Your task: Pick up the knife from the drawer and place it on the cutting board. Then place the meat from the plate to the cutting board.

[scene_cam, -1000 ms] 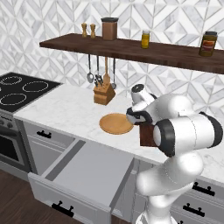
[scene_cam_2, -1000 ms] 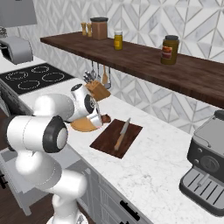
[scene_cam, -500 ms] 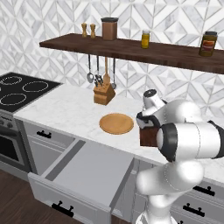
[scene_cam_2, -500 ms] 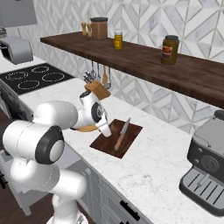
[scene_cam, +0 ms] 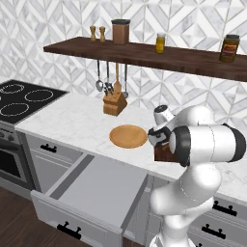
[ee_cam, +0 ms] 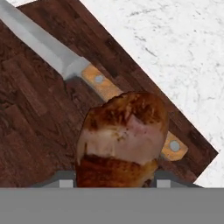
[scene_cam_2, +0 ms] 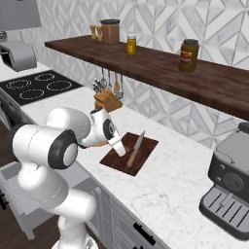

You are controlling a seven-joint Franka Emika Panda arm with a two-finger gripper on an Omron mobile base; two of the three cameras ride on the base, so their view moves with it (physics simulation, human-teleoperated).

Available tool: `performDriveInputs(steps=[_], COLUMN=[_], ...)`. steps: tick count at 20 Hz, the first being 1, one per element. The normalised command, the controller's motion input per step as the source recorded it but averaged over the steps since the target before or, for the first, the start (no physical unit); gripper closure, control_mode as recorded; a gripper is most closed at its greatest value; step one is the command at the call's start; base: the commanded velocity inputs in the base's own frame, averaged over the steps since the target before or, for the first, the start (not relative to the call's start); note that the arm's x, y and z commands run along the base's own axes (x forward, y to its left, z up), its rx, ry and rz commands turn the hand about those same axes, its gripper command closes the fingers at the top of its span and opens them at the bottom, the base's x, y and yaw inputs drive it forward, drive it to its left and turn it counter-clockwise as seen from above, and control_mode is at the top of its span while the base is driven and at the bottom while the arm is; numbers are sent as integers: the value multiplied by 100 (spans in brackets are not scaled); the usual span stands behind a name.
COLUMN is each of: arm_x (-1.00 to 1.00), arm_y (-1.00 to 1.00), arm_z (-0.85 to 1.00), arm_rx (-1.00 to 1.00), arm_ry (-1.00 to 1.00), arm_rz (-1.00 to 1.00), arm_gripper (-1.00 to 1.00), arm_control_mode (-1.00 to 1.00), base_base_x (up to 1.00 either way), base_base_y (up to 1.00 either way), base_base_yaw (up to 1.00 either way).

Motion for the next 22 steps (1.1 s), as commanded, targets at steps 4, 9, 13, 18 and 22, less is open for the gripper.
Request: performDriveInputs(steps=[4,9,13,18,22], arm_x=[11,33,4,-28,-86], arm_y=[-2,0,0,0,0], arm_z=[-16,-17,0,17,40], arm_rx=[0,0,0,0,0], arm_ry=[1,-3,-8,-8,-7], arm_rz=[6,0,0,0,0], arm_gripper=[100,-100,-100,-100,-100], arm_control_mode=[-100,-100,-100,-100,-100], base_base_x=[0,0,0,0,0], base_base_y=[0,0,0,0,0], base_base_yaw=[0,0,0,0,0])
